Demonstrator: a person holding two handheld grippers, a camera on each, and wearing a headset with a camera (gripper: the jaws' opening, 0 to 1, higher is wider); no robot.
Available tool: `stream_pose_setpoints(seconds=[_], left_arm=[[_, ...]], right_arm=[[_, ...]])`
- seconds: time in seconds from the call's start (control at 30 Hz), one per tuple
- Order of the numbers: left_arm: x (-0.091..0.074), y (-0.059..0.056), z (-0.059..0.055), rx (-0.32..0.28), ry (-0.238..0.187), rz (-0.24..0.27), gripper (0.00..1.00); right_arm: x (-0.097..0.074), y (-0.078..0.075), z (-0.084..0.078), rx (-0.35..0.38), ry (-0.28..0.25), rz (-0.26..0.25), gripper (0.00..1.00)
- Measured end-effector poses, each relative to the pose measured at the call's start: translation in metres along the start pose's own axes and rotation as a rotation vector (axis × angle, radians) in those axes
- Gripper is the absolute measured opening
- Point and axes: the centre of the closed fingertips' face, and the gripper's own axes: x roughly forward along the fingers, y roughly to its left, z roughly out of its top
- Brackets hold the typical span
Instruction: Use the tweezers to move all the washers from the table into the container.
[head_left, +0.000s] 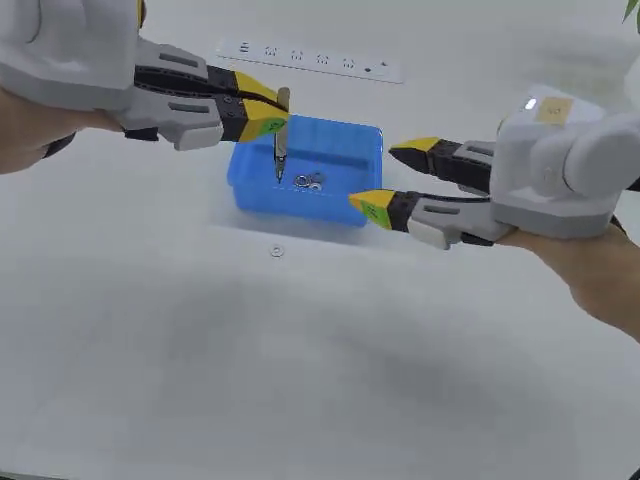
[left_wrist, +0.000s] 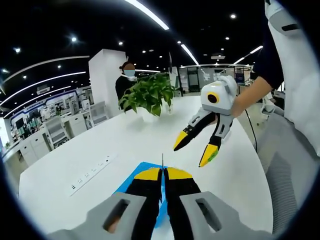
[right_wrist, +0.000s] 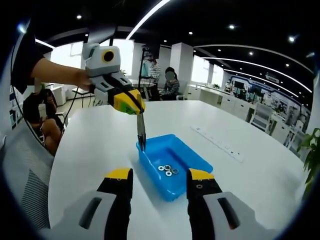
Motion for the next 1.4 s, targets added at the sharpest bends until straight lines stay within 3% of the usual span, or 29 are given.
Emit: stream_pose_setpoints(seconds=[0.1,0.3,0.43,0.67,0.77,0.93,1.17,1.4], left_arm=[[-0.004,-0.001,0.0,-0.006,-0.006,0.013,0.05],[-0.008,-0.01,-0.004,-0.017,-0.012,0.021,0.05],[-0.011,-0.016,-0.011,-0.055,-0.016,0.023,0.05],[-0.015,-0.028,-0.01,-0.072,-0.034,0.034,0.05],[-0.014,-0.033,-0.015,-0.076,-0.027,0.027,0.05],[-0.014,-0.052,-0.017,-0.058,-0.032,0.015,0.05],[-0.011,-0.056,-0.024,-0.056,-0.024,0.03,0.05],[-0.008,-0.061,-0.027,-0.057,-0.025,0.018,0.05]], right_arm=[[-0.006,0.004,-0.004,0.007,0.001,-0.007,0.57],[-0.015,0.016,-0.012,-0.007,0.016,-0.003,0.62],[-0.02,0.013,-0.026,-0.01,0.057,-0.054,0.75],[-0.035,0.012,-0.049,0.029,0.1,-0.093,0.8],[-0.041,0.013,-0.057,0.052,0.109,-0.104,0.81],[-0.05,0.02,-0.07,0.077,0.133,-0.107,0.9],[-0.061,0.029,-0.081,0.126,0.151,-0.108,1.0],[-0.061,0.031,-0.086,0.136,0.16,-0.115,1.0]])
